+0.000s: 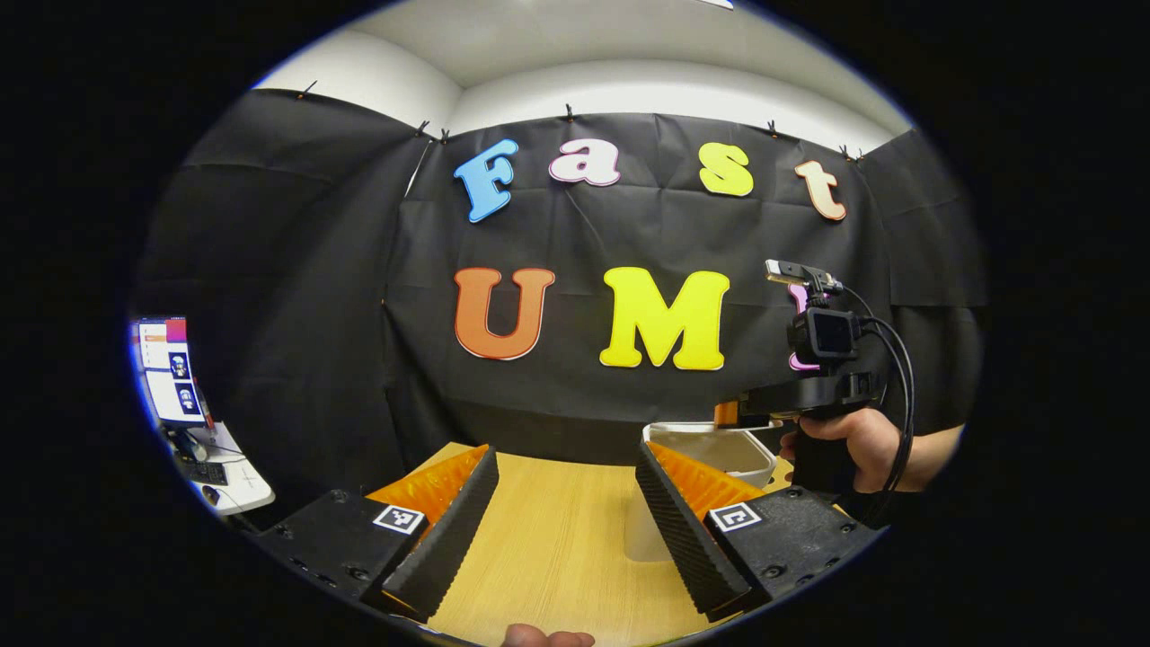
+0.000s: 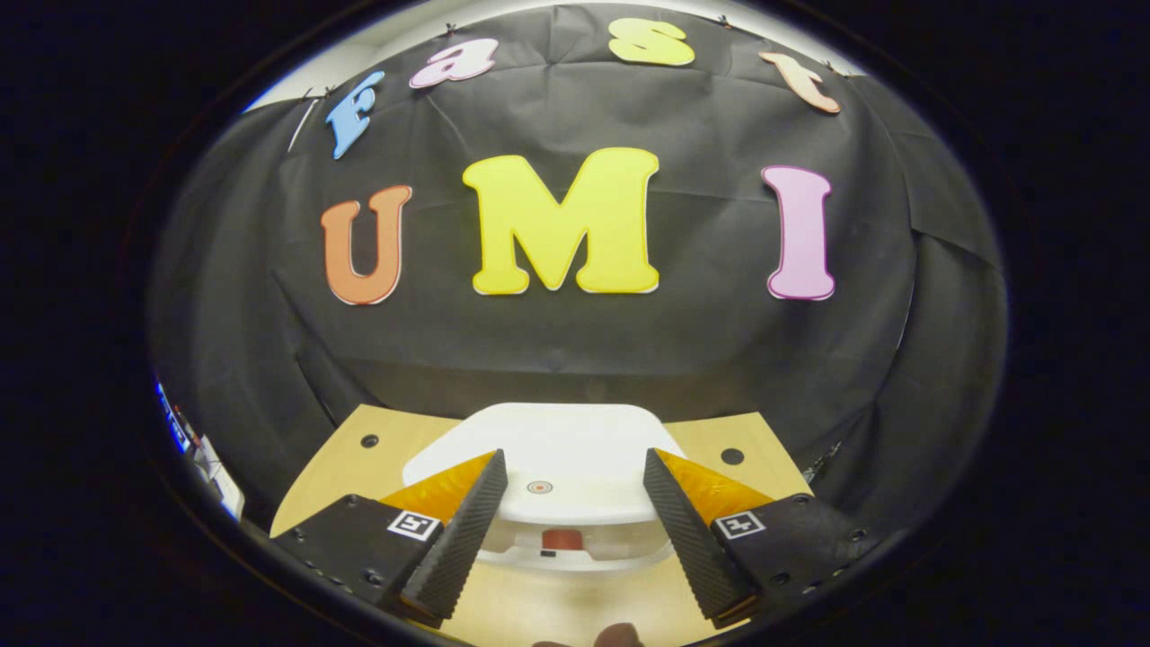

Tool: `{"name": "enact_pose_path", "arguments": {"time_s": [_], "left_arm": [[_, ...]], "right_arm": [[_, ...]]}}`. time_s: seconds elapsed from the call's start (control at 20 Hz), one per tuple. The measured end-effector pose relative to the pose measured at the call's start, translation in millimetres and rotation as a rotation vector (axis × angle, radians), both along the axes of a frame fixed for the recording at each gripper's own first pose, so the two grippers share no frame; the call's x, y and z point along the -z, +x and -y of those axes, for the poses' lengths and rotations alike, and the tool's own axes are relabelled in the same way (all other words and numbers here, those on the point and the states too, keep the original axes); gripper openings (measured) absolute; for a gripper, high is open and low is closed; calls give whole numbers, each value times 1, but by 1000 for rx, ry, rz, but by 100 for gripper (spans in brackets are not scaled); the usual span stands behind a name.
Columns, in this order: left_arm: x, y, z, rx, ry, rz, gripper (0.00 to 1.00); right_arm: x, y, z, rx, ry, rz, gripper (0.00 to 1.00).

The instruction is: Press the lid of the desktop garbage bin to open it, pick up the crumpled paper on the desktop and throw it into the bin, then pick up the pop can on the desktop and drop it into the bin, and finally close the garbage bin lid.

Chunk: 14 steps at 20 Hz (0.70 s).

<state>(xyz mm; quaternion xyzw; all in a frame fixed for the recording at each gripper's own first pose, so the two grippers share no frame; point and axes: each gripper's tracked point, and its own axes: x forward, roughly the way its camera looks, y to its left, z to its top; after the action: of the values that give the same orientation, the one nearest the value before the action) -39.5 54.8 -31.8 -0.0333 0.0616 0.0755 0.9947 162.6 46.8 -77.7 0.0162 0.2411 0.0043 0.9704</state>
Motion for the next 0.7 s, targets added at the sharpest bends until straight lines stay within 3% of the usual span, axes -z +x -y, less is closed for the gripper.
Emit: {"name": "enact_pose_path", "arguments": {"time_s": [0.4,0.7], "left_arm": [[6,3,0,12,-5,-10,99],[17,9,7,29,-39,-36,99]], "right_arm": [[60,-6,-9,-20,-24,-97,96],[73,-12,-10,-66,-71,-68,97]]}}
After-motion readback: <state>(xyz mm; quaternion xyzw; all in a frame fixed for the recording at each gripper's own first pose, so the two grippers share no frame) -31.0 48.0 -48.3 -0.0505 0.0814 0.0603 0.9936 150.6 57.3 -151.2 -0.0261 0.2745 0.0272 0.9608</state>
